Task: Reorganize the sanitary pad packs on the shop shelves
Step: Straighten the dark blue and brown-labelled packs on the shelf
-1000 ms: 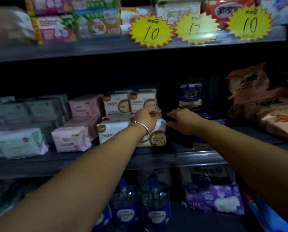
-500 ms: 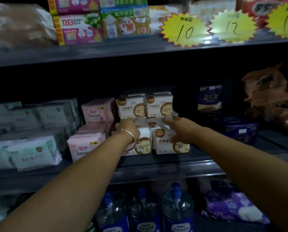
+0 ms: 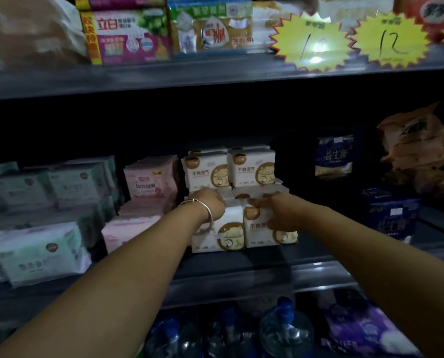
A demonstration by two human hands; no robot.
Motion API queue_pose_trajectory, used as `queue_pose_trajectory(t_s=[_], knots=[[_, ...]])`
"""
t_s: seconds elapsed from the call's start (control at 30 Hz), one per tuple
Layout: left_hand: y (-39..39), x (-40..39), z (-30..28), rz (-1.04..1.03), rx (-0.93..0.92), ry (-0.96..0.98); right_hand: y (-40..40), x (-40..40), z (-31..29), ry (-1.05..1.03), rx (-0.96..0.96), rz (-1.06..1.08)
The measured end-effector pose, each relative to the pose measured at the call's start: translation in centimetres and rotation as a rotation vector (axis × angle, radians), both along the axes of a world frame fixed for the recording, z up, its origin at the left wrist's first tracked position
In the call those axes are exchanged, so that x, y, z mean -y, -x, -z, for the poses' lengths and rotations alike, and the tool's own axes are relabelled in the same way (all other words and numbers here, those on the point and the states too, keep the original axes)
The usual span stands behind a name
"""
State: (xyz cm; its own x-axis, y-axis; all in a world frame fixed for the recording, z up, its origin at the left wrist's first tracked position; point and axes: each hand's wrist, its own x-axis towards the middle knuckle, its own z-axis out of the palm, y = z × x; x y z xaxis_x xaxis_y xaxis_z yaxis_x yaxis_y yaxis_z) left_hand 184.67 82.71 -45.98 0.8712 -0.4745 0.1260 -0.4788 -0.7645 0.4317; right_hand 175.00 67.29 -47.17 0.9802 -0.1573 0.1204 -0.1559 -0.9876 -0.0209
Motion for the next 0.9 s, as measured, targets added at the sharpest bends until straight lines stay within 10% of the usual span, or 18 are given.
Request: queue_pose_trajectory(t_s=[0.27,0.9], knots=[[-4.7,2.5,-1.6,-0.290,0.050,0.465,-5.5,0.6,-2.6,-0.041,0.124,0.099],[-8.6,3.9,-1.3,-0.197,-0.026,0.555,-10.0,3.0,-1.8,0.051,0.144,0.194]])
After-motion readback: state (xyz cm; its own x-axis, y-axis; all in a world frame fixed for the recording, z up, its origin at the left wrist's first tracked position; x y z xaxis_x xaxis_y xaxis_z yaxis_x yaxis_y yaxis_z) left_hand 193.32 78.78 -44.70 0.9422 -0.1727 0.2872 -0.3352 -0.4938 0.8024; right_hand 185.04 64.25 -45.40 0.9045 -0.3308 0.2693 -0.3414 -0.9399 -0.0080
